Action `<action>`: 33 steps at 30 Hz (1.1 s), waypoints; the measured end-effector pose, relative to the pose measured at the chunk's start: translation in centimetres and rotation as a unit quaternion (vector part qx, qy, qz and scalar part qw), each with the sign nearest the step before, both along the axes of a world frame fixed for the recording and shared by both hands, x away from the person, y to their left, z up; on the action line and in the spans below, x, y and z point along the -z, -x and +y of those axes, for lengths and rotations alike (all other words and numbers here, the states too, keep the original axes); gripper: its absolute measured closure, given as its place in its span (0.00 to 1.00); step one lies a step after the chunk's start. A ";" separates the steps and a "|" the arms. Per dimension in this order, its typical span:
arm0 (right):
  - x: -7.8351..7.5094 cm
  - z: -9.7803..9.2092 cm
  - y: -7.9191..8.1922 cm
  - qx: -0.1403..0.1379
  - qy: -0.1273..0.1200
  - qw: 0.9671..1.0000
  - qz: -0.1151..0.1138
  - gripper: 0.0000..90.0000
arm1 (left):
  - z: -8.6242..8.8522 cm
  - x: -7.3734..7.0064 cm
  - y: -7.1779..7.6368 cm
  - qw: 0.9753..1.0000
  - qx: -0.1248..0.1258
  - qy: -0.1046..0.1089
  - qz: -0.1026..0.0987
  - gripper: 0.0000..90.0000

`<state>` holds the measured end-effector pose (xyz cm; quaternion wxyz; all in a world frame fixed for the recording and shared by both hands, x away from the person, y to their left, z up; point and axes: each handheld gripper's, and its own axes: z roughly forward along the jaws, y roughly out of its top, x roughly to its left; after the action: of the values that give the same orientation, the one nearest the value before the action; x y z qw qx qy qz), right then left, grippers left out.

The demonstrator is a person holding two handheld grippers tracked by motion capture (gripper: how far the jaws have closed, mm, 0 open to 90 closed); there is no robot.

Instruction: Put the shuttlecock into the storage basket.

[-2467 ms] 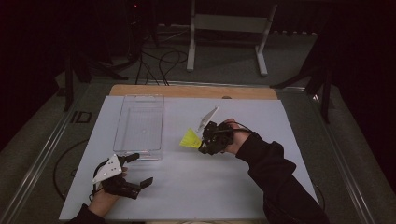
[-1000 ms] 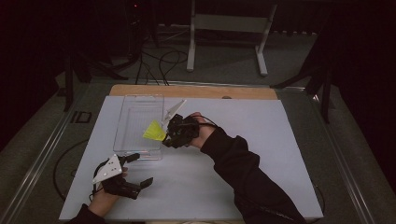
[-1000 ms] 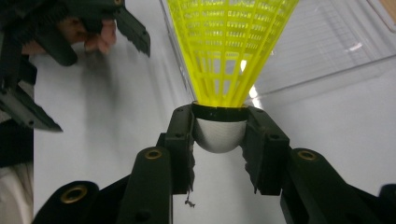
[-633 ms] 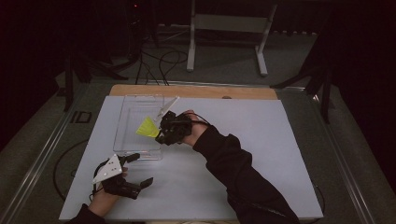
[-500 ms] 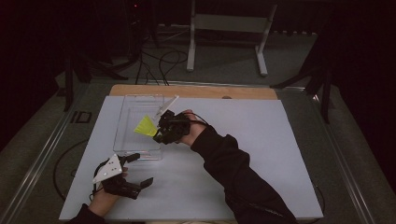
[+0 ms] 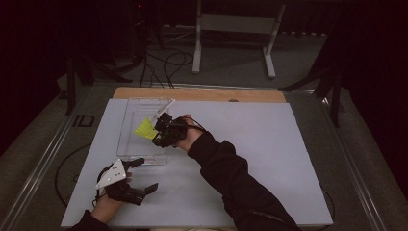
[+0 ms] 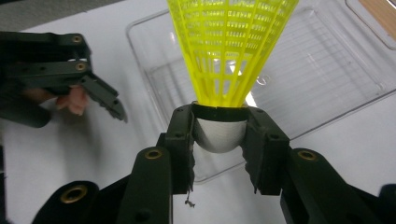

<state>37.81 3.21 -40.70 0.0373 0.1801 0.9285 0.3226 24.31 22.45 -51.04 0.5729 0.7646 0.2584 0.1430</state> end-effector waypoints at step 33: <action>3.7 1.8 -1.0 0.029 0.036 0.997 0.065 0.72 | 0.0 0.1 -0.1 1.000 0.005 0.000 0.002 0.00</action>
<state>38.79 4.97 -44.42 -0.0071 0.2264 0.9343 0.2753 24.38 22.42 -51.09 0.5730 0.7661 0.2561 0.1385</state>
